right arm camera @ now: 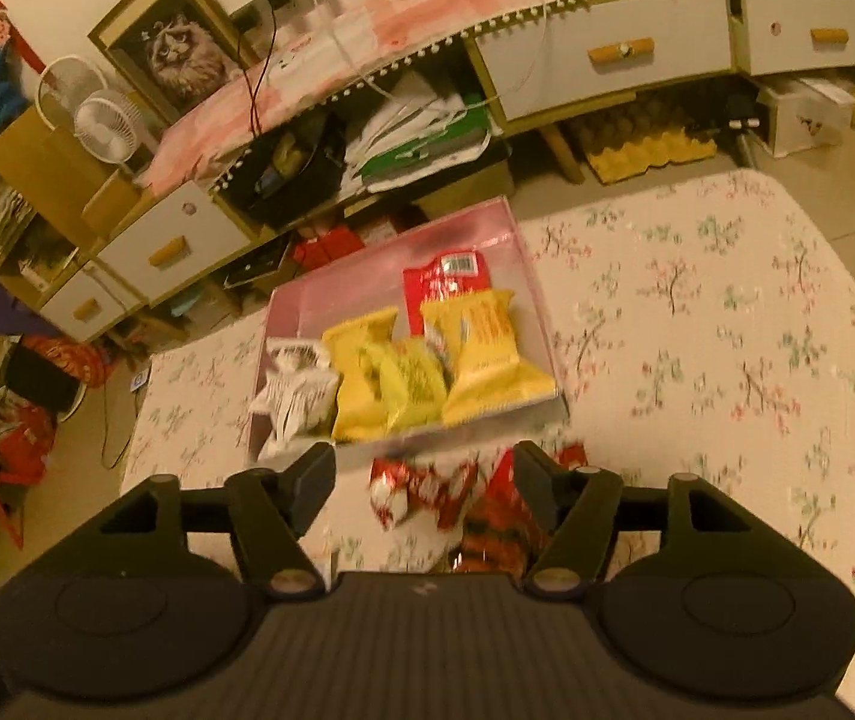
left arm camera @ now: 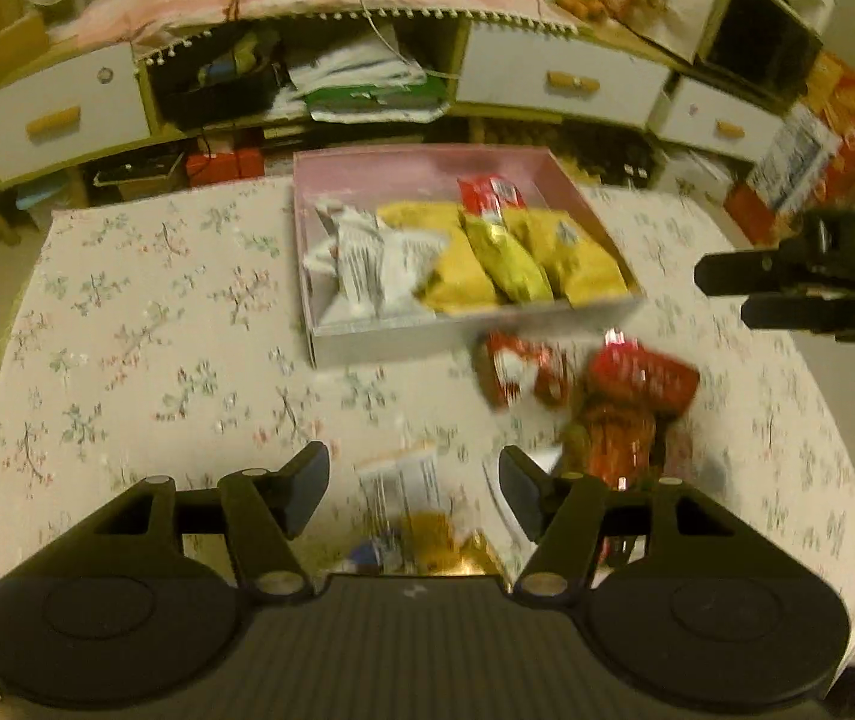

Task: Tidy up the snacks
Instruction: 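Move both open tools back toward the remaining snacks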

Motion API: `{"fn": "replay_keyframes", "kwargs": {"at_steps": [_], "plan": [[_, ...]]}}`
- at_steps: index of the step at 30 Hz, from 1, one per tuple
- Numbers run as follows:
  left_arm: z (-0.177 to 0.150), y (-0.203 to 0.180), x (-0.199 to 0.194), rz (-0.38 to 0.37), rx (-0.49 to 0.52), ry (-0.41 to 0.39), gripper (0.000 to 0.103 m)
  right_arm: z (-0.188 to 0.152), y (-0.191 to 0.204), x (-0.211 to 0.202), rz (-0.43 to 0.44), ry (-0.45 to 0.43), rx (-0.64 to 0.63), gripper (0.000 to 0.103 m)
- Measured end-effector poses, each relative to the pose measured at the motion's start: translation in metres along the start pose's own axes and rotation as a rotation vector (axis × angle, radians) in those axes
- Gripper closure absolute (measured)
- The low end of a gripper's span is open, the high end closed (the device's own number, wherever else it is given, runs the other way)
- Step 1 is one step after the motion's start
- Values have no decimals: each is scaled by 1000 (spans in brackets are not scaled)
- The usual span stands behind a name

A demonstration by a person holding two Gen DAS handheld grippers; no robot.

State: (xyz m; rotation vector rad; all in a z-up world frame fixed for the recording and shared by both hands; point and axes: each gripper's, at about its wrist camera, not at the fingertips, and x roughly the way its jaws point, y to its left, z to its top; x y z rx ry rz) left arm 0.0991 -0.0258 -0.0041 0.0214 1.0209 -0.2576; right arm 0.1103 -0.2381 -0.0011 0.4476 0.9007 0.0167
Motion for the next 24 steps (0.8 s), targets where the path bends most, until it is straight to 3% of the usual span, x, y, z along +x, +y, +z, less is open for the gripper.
{"fn": "replay_keyframes", "kwargs": {"at_steps": [8, 13, 18, 22, 24], "plan": [[-21, 13, 31, 49, -1, 114, 33, -16, -12, 2, -13, 86, 11, 39], [-30, 15, 41, 82, 45, 134, 33, -29, -13, -3, -1, 121, -26, 29], [-42, 10, 51, 134, 121, 144, 32, -45, -21, 7, -24, 182, -20, 29], [-51, 3, 62, 209, 162, 148, 32, -62, -25, 23, -110, 224, -4, 29], [-51, 2, 63, 203, 166, 132, 33, -71, -25, 31, -152, 252, -5, 29]]}}
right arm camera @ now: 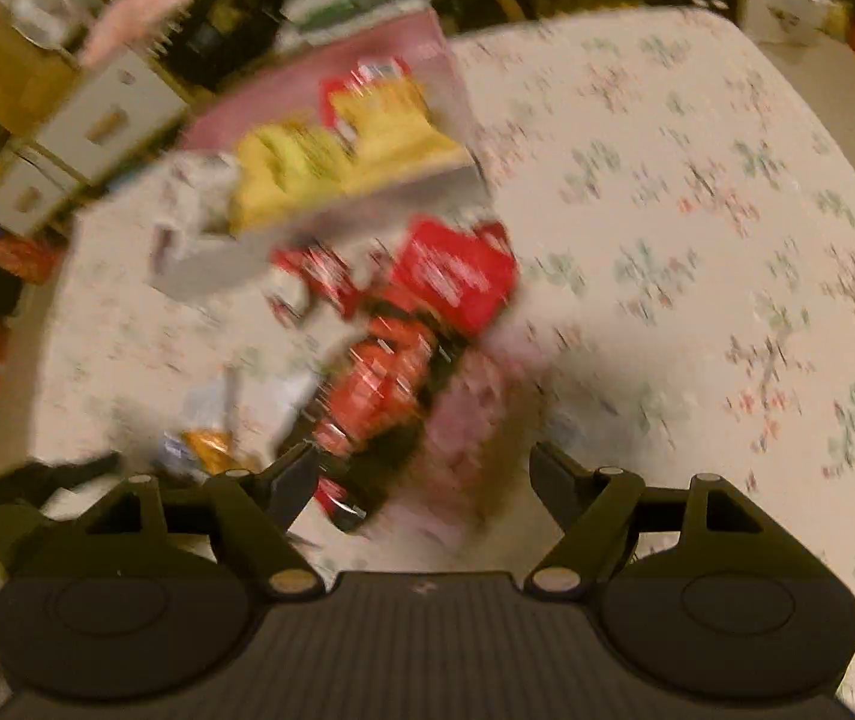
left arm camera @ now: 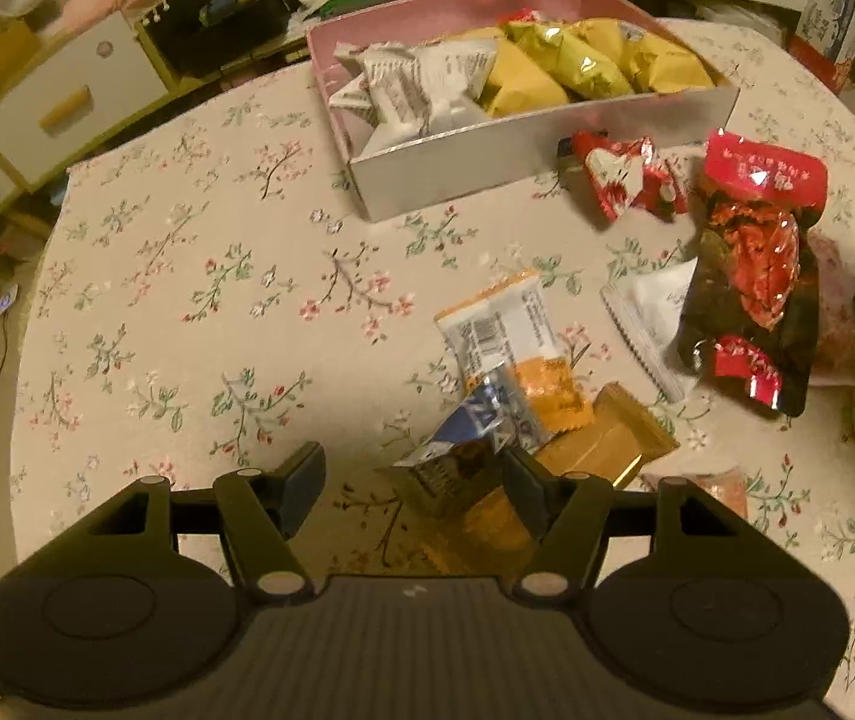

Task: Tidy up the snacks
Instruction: 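Move both open tools back toward the remaining snacks, then grasp a blue-wrapped candy with the left tool while the right grasps a clear plastic packet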

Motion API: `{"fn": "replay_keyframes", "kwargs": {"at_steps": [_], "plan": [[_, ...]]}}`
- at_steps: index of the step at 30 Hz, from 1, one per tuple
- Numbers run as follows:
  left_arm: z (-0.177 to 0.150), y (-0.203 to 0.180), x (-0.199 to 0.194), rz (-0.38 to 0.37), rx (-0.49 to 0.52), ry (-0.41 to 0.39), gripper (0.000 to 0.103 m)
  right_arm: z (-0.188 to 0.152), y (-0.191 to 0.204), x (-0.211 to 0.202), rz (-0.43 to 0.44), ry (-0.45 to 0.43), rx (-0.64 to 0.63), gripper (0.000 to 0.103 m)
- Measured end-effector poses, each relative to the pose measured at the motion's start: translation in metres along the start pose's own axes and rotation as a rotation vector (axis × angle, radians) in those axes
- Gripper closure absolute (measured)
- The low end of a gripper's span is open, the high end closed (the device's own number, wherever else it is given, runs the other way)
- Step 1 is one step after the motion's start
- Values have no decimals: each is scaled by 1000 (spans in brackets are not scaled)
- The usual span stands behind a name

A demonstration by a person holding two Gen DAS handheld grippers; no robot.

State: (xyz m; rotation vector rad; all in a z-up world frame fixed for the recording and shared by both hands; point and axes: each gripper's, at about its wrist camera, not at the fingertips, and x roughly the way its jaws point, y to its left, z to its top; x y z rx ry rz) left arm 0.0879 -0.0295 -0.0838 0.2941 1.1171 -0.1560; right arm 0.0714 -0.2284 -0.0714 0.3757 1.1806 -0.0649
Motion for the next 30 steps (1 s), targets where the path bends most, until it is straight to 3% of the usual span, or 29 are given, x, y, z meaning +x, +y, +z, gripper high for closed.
{"fn": "replay_keyframes", "kwargs": {"at_steps": [5, 15, 18, 24, 27, 30], "plan": [[2, 2, 5, -20, -3, 4, 37, -9, 3, 8, -90, 12, -45, 30], [1, -10, 2, -83, 54, 29, 79, -5, -11, 19, -149, 30, -7, 38], [1, -10, 2, -85, 46, 32, 80, -7, -10, 22, -149, 39, -13, 36], [5, 6, -4, -142, -39, 35, 86, -6, -12, 10, -124, 19, 21, 55], [6, 11, -6, -146, -62, 31, 86, -2, -16, 1, -98, 2, 41, 56], [7, 11, -7, -151, -72, 30, 86, -3, -21, 14, -135, 40, 28, 55]]}}
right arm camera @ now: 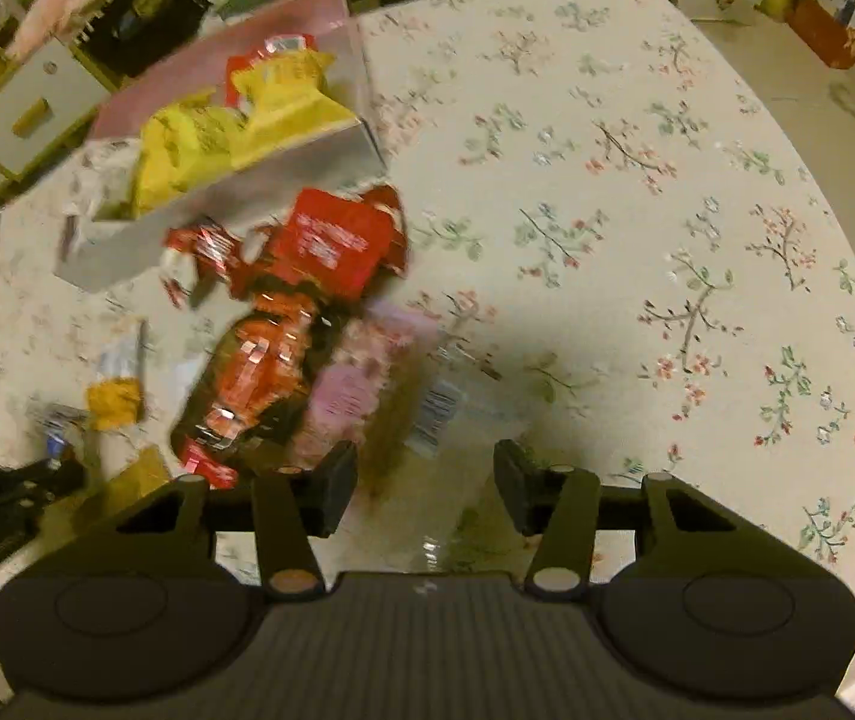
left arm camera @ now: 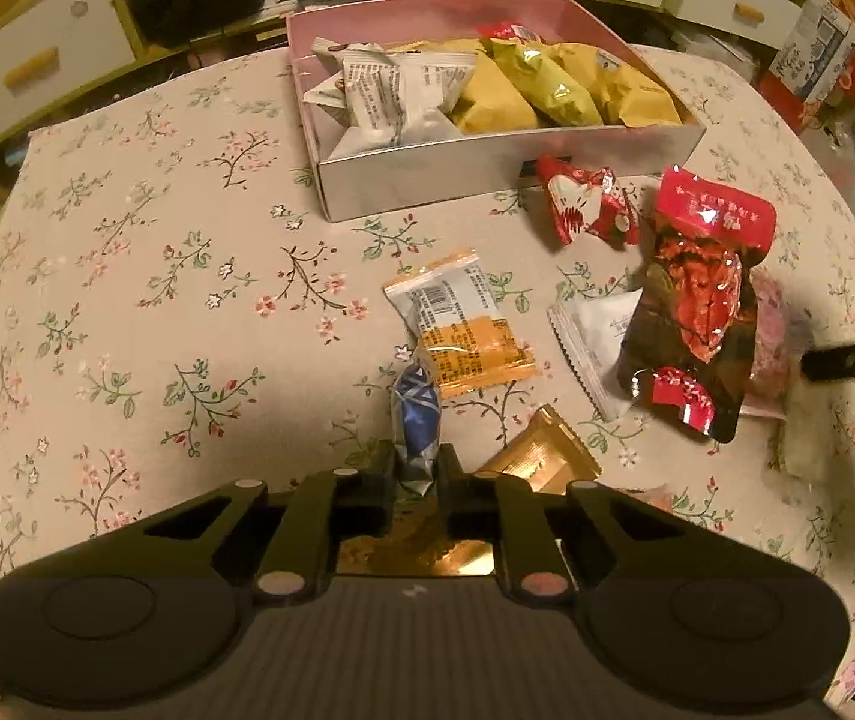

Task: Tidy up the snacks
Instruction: 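Grasp a blue-wrapped candy with the left tool while the right grasps a clear plastic packet, then lift both held items and carry them over the pink box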

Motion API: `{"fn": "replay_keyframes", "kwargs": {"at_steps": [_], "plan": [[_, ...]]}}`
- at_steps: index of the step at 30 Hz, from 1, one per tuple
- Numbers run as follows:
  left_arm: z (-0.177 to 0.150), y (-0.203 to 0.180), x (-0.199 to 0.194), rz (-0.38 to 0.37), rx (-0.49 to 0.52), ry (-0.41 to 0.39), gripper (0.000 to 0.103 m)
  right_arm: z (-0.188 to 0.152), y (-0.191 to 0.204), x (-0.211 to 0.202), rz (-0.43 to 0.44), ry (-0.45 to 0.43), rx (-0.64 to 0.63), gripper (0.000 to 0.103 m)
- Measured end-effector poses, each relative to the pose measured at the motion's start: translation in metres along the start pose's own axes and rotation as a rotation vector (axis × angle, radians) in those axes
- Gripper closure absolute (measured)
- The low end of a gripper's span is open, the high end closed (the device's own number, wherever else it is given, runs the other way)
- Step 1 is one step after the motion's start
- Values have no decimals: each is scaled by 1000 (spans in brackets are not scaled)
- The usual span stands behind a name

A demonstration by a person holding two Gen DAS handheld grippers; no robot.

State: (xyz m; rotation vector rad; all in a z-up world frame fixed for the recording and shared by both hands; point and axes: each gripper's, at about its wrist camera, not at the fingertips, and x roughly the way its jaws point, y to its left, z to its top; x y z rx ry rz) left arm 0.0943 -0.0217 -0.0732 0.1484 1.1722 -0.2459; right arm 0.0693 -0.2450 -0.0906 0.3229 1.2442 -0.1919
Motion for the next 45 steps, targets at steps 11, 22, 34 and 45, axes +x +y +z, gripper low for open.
{"fn": "replay_keyframes", "kwargs": {"at_steps": [11, 22, 34, 45], "plan": [[-2, -9, -5, 5, 32, -15, 86, -10, 13, 14, -1, 1, -71, 80], [0, -8, -11, -7, 32, -36, 86, -3, 15, 2, -4, -43, -104, 87], [5, -1, -26, -15, -2, -101, 87, 13, 8, -22, -30, -180, -134, 87], [14, -4, -31, -20, -35, -133, 87, 24, 21, -43, 44, -277, -196, 87]]}}
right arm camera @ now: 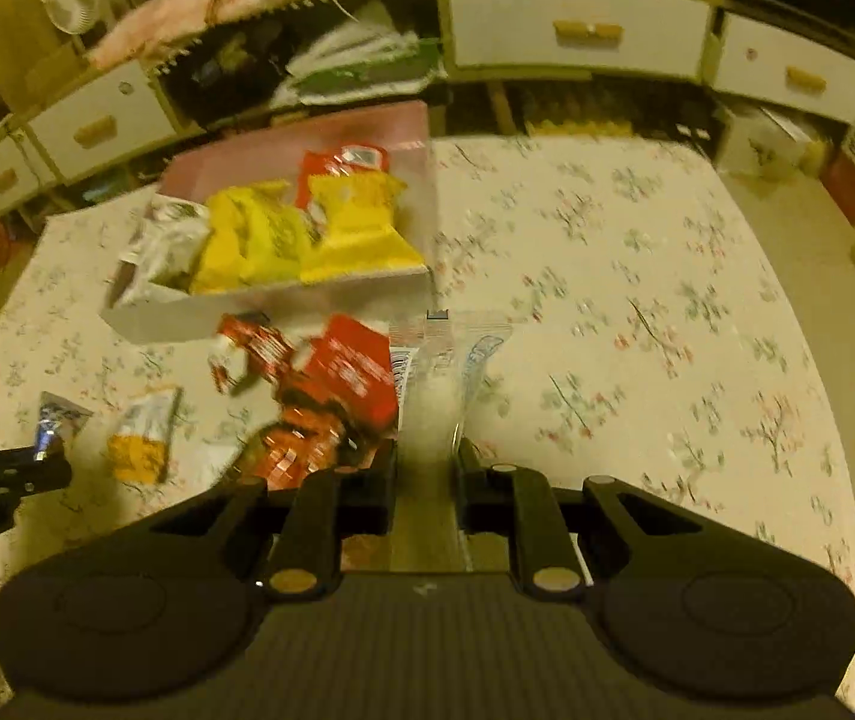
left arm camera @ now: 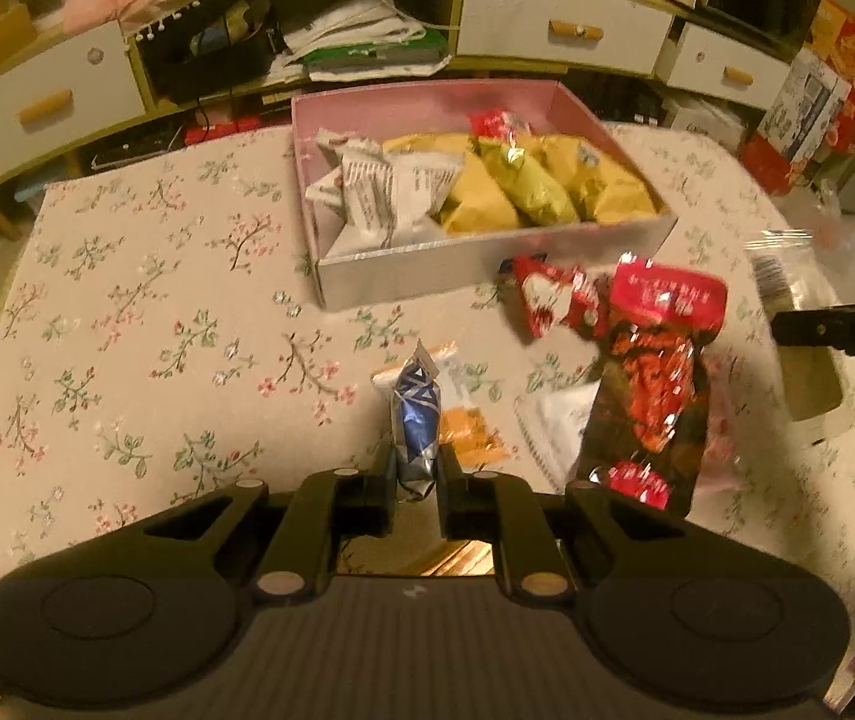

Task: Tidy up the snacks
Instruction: 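Lift both held items and carry them over the pink box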

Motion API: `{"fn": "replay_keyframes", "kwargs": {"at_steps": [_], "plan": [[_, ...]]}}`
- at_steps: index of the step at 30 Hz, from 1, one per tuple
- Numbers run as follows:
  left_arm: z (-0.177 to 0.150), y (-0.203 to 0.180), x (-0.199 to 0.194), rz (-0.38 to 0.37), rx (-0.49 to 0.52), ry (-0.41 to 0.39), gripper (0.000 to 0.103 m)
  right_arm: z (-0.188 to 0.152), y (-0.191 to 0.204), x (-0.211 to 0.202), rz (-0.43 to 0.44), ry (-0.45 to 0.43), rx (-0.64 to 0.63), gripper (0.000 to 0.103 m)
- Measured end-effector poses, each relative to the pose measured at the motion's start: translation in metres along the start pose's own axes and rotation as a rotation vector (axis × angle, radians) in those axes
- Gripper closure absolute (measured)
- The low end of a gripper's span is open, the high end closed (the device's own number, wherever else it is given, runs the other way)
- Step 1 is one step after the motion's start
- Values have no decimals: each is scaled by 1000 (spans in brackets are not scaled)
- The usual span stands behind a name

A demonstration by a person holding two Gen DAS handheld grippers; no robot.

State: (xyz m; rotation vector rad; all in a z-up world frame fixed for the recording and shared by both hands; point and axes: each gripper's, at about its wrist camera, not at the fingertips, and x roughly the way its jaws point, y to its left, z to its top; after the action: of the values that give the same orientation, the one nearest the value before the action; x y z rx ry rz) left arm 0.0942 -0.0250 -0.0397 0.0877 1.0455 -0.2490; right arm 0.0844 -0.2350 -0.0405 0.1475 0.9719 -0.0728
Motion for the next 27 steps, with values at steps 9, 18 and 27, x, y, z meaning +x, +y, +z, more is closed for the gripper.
{"fn": "replay_keyframes", "kwargs": {"at_steps": [9, 18, 27], "plan": [[33, -4, -8, -44, -67, -75, 87, 35, 8, 0, 31, -94, -30, 87], [82, 15, 10, -63, -161, -146, 87, 68, 0, 26, 62, -113, 16, 87], [138, 24, 51, -110, -209, -213, 87, 117, 4, 43, 176, -186, 45, 87]]}}
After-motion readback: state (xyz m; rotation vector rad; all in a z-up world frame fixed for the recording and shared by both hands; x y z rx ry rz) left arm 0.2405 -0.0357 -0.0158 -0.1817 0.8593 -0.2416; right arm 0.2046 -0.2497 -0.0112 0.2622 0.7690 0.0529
